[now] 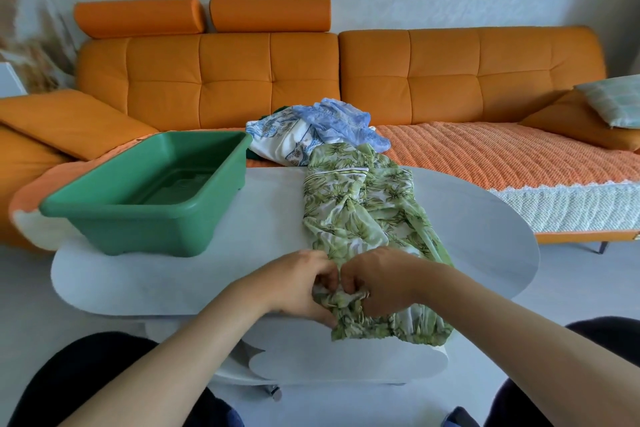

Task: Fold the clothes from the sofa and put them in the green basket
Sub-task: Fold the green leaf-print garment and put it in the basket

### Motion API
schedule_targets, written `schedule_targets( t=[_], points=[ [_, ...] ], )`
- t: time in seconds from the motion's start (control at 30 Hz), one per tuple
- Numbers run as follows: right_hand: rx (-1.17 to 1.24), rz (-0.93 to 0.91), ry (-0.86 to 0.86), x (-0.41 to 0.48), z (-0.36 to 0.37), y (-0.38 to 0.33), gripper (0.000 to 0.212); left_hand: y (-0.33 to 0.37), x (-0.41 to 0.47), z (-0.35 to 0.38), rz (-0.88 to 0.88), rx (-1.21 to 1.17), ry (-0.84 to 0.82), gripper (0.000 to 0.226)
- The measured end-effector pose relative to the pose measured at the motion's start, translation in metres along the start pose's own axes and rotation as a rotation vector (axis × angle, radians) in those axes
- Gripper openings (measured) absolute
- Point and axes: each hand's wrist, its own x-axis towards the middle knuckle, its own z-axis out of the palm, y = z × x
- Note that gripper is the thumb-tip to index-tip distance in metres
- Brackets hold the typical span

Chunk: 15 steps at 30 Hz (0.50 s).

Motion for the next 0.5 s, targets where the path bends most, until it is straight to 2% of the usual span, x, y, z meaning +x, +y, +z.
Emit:
schedule_targets(
  t=[0.1,0.17,0.2,0.27,0.37,0.47,0.5],
  points=[
    [0.104,0.025,0.103,-0.001,-0.007,0.003,0.014,0.008,-0.001,0.006,0.078,-0.09,0.2,0.01],
    [0.183,0.0,0.169,-0.003,-0.014,0.008,0.016,0.013,-0.002,0.001,0.062,-0.188,0.3,0.013],
    [0.181,-0.015,0.174,-0.004,-0.018,0.01,0.019,0.015,-0.004,-0.004,0.039,-0.242,0.301,0.014],
    [0.161,-0.011,0.107,-0.007,-0.024,0.014,0.021,0.018,-0.007,-0.013,-0.006,-0.282,0.18,0.02],
    [0.202,0.082,-0.165,-0.012,-0.024,0.018,0.025,0.023,-0.013,-0.012,-0.078,-0.188,-0.214,0.02],
    [0.254,0.084,-0.337,-0.011,-0.023,0.021,0.014,0.031,-0.013,-0.01,-0.088,-0.185,-0.484,0.021],
    [0.336,0.083,-0.375,-0.009,-0.026,0.021,0.025,0.032,-0.011,-0.014,-0.107,-0.246,-0.529,0.013]
  ],
)
